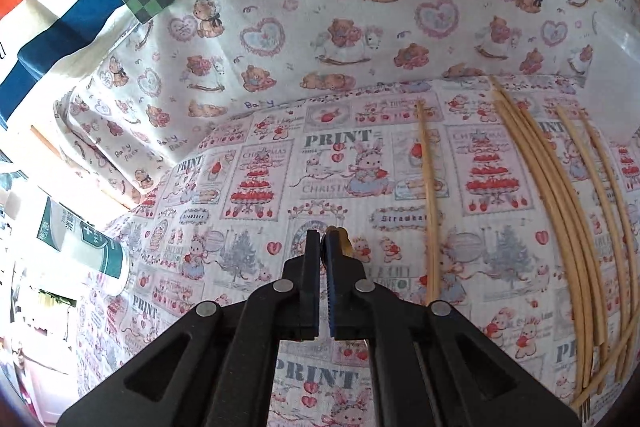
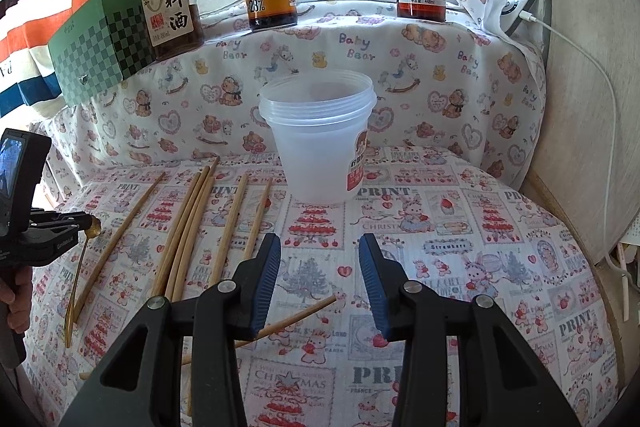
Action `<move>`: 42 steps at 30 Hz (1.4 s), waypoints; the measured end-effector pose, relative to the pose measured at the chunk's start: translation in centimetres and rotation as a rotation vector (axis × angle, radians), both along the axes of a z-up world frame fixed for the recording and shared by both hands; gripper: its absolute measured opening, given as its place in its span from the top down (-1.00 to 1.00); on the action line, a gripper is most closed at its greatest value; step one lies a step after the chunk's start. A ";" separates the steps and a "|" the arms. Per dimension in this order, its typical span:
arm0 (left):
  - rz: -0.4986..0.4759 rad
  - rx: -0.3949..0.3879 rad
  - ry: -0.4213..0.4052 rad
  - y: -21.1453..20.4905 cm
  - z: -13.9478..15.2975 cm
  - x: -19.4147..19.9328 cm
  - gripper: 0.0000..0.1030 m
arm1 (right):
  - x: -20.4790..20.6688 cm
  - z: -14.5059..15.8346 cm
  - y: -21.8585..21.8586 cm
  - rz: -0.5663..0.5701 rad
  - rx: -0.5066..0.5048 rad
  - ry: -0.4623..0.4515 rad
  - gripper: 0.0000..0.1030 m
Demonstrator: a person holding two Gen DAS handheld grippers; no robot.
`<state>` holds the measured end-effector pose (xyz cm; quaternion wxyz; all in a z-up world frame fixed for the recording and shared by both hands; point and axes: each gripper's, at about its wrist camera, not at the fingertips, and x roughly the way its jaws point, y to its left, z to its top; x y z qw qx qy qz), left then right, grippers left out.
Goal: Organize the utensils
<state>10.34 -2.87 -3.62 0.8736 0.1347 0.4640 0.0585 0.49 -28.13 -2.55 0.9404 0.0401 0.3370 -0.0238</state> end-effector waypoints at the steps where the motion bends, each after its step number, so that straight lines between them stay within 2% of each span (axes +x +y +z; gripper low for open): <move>1: -0.002 -0.021 -0.005 0.1 0.1 -0.1 0.97 | 0.0 0.0 0.0 0.001 -0.005 0.001 0.16; 6: -0.045 -0.128 0.001 0.2 0.4 -0.1 0.96 | 0.2 -0.1 -0.2 -0.005 0.006 0.011 0.17; 10: -0.033 -0.123 0.022 0.2 -0.1 0.1 0.95 | 0.3 -0.1 -0.5 -0.001 0.030 0.024 0.16; 16: -0.041 -0.263 0.053 1.3 -0.5 0.7 0.89 | 0.5 -0.3 -0.4 0.002 0.025 0.036 0.17; 19: -0.023 -0.274 0.076 1.5 -1.1 1.2 0.89 | 0.5 -0.4 -0.4 0.001 0.025 0.039 0.16; 26: -0.005 -0.304 0.055 2.2 -1.3 1.4 0.93 | 0.5 -0.4 -0.5 -0.001 0.027 0.039 0.17; 30: -0.022 -0.365 -0.074 3.6 1.3 0.1 0.93 | 0.4 -0.3 -0.7 0.006 0.056 0.045 0.17; 34: -0.045 -0.419 -0.281 4.7 5.4 -2.4 0.93 | 0.3 -0.2 -0.8 0.008 0.075 0.050 0.17; 39: -0.059 -0.416 -0.500 5.6 8.7 -5.2 0.93 | -0.8 0.3 1.3 0.007 -0.078 -0.039 0.17; 42: -0.037 -0.388 -0.592 5.7 9.9 -6.7 0.93 | -1.4 0.5 1.9 0.055 -0.060 -0.071 0.17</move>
